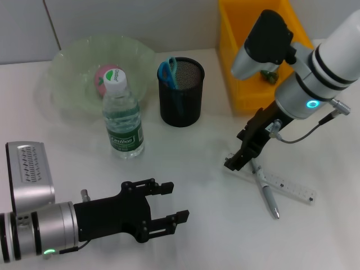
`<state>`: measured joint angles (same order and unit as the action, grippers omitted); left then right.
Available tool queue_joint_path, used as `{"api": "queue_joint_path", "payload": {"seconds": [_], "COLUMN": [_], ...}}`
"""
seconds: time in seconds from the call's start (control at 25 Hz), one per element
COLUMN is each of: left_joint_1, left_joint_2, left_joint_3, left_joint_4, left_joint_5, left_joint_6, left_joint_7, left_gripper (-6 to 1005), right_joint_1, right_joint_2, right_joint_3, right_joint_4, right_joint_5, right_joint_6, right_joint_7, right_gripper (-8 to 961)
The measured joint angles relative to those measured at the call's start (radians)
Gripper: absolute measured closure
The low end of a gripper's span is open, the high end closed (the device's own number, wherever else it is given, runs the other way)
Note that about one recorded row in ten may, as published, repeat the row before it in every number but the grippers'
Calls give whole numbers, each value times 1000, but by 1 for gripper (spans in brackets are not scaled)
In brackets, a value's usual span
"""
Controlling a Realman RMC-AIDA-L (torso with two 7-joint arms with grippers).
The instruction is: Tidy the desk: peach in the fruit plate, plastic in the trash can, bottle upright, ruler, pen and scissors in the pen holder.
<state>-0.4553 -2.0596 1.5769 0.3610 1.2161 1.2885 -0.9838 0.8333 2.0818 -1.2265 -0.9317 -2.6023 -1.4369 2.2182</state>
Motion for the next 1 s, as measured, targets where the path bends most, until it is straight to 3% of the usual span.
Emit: {"api": "queue_joint_path", "payload": {"seconds": [0.4,1.0], "left_joint_1": [-5,-5], "left_joint_2": [-1,-1], "left_joint_3": [-3,-3], "left_joint_4": [2,2], "left_joint_5": [0,0], "left_joint_6": [-2,-12], "left_joint_7": [-1,-1], "left_gripper": [322,322], "right_joint_1": [37,56], "right_joint_2": [-2,-1], "right_joint_3": [-4,-4], "right_joint_4": [118,178], "right_joint_5": [1,1], "right_joint_6": [77,106], "right_joint_7": [3,5], "right_gripper": [223,251]}}
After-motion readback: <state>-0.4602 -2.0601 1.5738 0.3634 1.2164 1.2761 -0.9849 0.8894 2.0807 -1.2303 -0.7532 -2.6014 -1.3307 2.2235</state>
